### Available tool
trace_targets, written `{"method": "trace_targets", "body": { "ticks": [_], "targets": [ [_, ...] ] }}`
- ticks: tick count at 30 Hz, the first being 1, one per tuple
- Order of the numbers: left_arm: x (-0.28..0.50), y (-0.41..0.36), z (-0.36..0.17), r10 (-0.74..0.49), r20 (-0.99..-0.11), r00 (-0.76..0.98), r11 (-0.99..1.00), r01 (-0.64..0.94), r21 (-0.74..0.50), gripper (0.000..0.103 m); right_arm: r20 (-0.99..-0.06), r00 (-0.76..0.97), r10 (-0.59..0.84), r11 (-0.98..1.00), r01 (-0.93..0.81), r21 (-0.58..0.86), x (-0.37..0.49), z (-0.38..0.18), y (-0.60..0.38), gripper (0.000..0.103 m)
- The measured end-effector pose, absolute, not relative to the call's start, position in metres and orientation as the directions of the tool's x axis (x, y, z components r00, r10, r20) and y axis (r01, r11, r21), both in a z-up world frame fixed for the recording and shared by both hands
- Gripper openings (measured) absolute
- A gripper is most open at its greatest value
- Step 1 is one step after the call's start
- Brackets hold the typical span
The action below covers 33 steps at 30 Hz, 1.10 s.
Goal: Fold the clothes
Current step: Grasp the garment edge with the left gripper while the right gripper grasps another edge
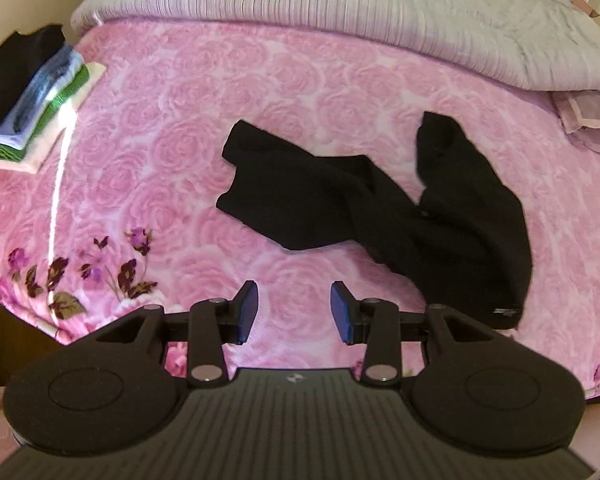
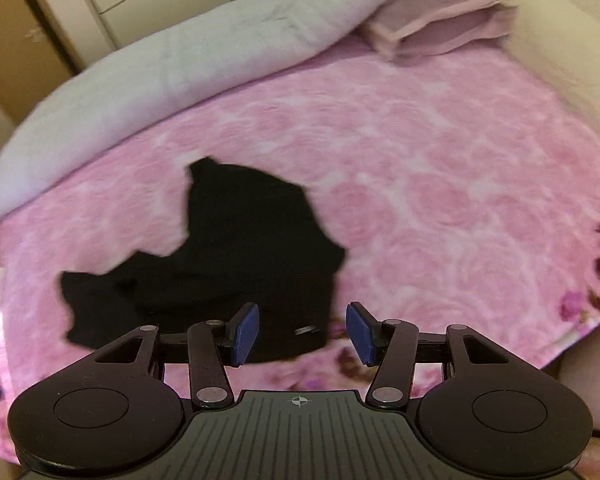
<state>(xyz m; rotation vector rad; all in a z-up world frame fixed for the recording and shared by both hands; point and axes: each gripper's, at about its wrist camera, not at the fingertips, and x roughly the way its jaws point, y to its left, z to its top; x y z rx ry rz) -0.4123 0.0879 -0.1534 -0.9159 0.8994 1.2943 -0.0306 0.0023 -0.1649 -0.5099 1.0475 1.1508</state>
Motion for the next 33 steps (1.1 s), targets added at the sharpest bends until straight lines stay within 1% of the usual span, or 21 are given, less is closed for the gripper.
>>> {"method": "trace_targets", "body": {
  "ticks": [3,8,11,15,19,23,29,33],
  "targets": [
    [-0.422,0.105,-0.177,0.341,-0.937,0.076,0.063,-0.996,-0.057,0.035,-0.879,0.096,0.467,0.359,-0.929,0.089,-0.044,-0.184,0.002,0.053],
    [-0.426,0.121,-0.216,0.275,-0.955,0.108,0.077,-0.993,-0.091,0.035,-0.911,0.081,0.404,0.295,-0.954,0.046,-0.083,-0.219,0.004,0.052],
    [-0.423,0.129,-0.237,0.244,-0.961,0.130,0.076,-0.990,-0.115,0.036,-0.914,0.107,0.392,0.219,-0.975,-0.020,-0.103,-0.241,0.016,0.052],
    [-0.420,0.145,-0.268,0.210,-0.964,0.165,0.043,-0.986,-0.159,0.036,-0.886,0.146,0.440,0.097,-0.989,-0.114,-0.133,-0.262,0.032,0.052],
    [-0.418,0.165,-0.295,0.208,-0.961,0.181,-0.008,-0.982,-0.186,0.036,-0.842,0.162,0.515,0.005,-0.983,-0.186,-0.150,-0.284,0.057,0.052],
    [-0.419,0.183,-0.316,0.224,-0.959,0.174,-0.079,-0.977,-0.196,0.036,-0.818,0.150,0.555,-0.047,-0.976,-0.211,-0.154,-0.306,0.081,0.053],
    [-0.416,0.190,-0.335,0.213,-0.966,0.147,-0.142,-0.973,-0.180,0.036,-0.784,0.095,0.613,-0.164,-0.956,-0.244,-0.165,-0.321,0.109,0.052],
    [-0.413,0.198,-0.337,0.222,-0.965,0.136,-0.183,-0.967,-0.178,0.036,-0.803,0.051,0.594,-0.314,-0.904,-0.289,-0.184,-0.342,0.125,0.052]
  ]
}}
